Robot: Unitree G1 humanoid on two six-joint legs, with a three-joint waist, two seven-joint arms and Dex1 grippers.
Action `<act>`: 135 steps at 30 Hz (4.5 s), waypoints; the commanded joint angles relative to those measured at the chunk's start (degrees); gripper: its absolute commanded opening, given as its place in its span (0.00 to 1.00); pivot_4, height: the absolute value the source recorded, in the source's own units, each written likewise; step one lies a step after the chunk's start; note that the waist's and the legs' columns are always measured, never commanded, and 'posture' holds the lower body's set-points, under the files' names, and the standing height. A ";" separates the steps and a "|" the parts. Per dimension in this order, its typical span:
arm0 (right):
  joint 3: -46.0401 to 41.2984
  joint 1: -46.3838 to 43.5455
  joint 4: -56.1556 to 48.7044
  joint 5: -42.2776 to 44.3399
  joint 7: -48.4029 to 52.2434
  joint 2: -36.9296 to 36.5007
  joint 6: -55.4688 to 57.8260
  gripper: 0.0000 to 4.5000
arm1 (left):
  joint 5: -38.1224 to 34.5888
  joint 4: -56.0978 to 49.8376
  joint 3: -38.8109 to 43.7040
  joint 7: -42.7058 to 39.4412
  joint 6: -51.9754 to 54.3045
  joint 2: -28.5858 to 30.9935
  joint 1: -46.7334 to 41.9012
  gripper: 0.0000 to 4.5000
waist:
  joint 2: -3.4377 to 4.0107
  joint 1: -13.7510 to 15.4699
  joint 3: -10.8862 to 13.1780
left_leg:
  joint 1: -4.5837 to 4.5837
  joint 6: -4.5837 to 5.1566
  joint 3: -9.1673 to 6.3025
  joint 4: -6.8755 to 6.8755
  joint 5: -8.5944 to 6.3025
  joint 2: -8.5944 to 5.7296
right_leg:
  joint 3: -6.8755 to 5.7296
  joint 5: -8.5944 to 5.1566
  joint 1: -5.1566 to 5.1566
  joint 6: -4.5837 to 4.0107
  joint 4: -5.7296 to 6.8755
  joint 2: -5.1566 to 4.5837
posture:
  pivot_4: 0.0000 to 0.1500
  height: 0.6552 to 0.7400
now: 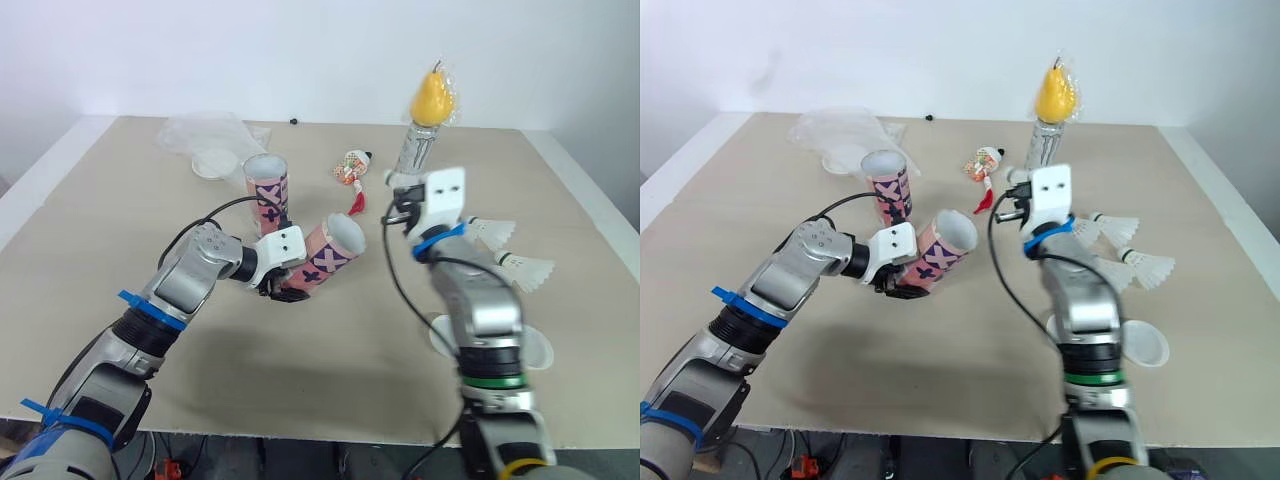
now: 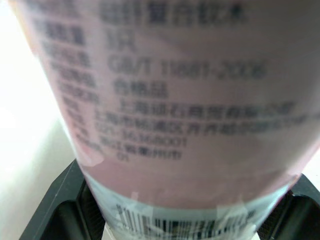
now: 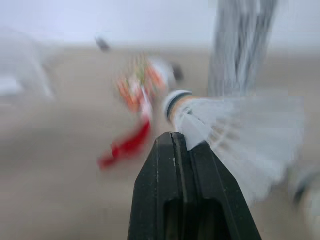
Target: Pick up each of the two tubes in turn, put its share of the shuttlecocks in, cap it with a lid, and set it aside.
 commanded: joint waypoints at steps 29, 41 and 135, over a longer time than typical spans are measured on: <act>10.32 -10.38 4.55 2.08 57.69 -27.09 -38.61 0.01 | -0.49 1.22 0.94 -1.79 -1.12 -0.52 -1.46 0.74 | 0.10 0.23 0.23 | 0.05 0.01 -0.11 -0.19 -0.02 -0.22 | 0.01 -0.22 0.10 0.02 -0.07 -0.11 | 1.00 1.00; 9.83 -11.23 4.47 4.73 59.53 -26.65 -36.71 0.66 | -0.38 1.18 0.76 -1.48 -0.67 -0.69 -1.61 0.74 | 0.11 0.22 0.23 | 0.06 0.01 -0.12 -0.18 -0.02 -0.21 | 0.01 -0.22 0.10 0.01 -0.03 -0.11 | 1.00 1.00; -18.82 25.82 -7.58 16.06 -3.04 -3.15 9.24 0.00 | -1.65 -3.94 -1.78 -0.77 1.47 -1.49 1.20 0.74 | 0.19 0.13 0.19 | -0.15 0.28 -0.71 -0.01 0.26 -0.58 | -0.03 -0.14 0.28 0.11 0.07 -0.07 | 1.00 1.00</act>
